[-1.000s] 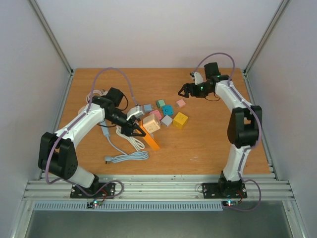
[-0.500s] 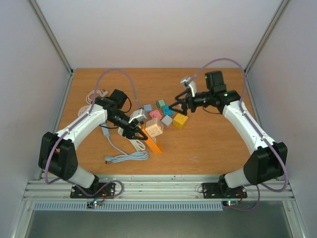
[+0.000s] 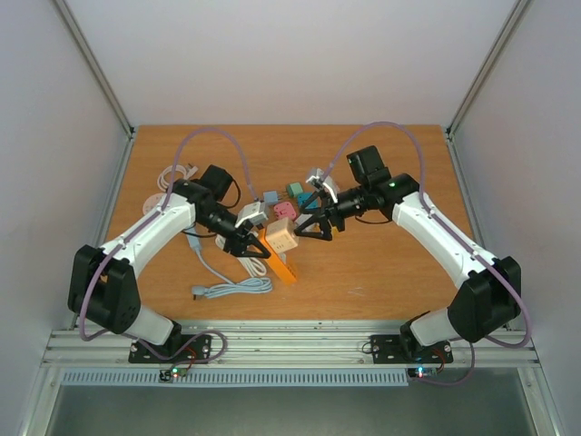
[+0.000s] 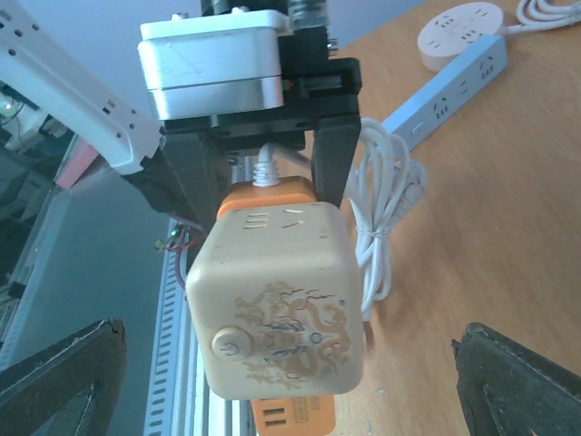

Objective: Pull the plug off the socket
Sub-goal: Remove the plug from the socket.

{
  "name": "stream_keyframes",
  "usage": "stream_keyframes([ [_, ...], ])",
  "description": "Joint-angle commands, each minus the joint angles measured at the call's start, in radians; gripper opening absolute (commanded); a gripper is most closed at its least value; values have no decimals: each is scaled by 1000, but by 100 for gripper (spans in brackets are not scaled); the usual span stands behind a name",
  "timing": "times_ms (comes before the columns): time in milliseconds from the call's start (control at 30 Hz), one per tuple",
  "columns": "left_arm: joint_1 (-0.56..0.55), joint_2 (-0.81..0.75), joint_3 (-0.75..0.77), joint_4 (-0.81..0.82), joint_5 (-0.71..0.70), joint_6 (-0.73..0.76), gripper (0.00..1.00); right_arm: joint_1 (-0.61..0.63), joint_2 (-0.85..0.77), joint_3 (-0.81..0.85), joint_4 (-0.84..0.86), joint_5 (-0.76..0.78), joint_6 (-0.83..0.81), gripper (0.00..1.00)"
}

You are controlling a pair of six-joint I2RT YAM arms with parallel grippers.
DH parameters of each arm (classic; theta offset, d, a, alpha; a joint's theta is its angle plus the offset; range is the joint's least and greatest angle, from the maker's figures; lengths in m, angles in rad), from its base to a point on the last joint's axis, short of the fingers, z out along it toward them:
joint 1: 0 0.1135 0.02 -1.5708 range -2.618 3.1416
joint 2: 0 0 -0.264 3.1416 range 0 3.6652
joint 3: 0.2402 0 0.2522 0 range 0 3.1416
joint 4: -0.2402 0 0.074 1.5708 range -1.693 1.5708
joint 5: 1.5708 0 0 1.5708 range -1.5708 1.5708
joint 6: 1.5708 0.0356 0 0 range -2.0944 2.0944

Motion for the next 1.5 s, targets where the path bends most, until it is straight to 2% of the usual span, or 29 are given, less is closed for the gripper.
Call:
stream_keyframes([
  [0, -6, -46, -14, 61, 37, -26, 0, 35, -17, -13, -35, -5, -64, 98],
  [333, -6, -46, -16, 72, 31, -42, 0, 104, 17, -16, -25, 33, -61, 97],
  [533, -6, -49, -19, 76, 31, -43, 0, 109, 26, -18, -32, 36, -69, 88],
  [767, -7, -51, -21, 79, 31, -46, 0, 128, 44, -23, -4, 97, -48, 86],
  [900, -7, -52, -22, 80, 32, -45, 0, 142, 58, -24, 2, 124, -44, 82],
  [1033, -7, -53, -24, 79, 32, -42, 0, 142, 63, -16, -9, 106, -46, 69],
  [1267, -7, -51, -25, 82, 24, -42, 1, 142, 60, 7, -63, 49, -74, 32],
  [1467, -10, -54, -31, 67, 34, -11, 0, 134, 54, 9, -65, 65, -85, 8],
])
